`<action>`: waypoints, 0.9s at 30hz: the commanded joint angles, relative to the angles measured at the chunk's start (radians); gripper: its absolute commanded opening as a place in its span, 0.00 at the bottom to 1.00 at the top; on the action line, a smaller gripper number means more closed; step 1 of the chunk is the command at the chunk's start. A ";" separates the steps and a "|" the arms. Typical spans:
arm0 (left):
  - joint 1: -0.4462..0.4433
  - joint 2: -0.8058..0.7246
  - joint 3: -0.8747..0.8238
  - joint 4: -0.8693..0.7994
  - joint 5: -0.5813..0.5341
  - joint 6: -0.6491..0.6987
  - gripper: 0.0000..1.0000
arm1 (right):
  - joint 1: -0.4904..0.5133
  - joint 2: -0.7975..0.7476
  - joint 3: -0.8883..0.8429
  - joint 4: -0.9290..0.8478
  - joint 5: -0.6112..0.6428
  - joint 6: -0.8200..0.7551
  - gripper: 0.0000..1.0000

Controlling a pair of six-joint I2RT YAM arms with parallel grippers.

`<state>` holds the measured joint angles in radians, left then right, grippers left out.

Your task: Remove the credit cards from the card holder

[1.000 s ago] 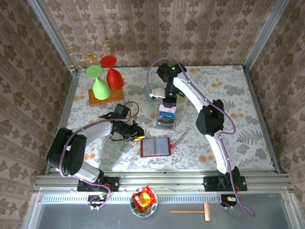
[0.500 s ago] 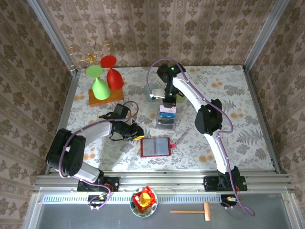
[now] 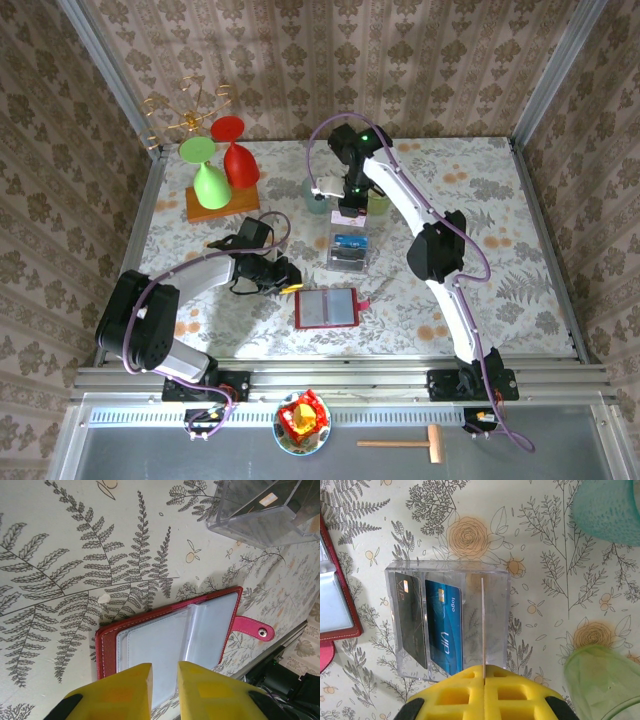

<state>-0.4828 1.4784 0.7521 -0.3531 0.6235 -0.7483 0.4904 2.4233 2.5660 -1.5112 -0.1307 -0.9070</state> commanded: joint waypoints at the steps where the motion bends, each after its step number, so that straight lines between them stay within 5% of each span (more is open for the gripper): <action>1: 0.006 -0.023 -0.014 -0.019 -0.011 -0.016 0.21 | -0.004 0.041 0.022 -0.050 -0.002 -0.011 0.00; 27: 0.006 -0.026 -0.031 -0.008 -0.011 -0.019 0.21 | -0.021 0.147 0.011 -0.092 -0.133 0.010 0.00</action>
<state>-0.4828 1.4769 0.7353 -0.3519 0.6197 -0.7593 0.4713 2.5420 2.5668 -1.5539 -0.2333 -0.9058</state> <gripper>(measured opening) 0.207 0.044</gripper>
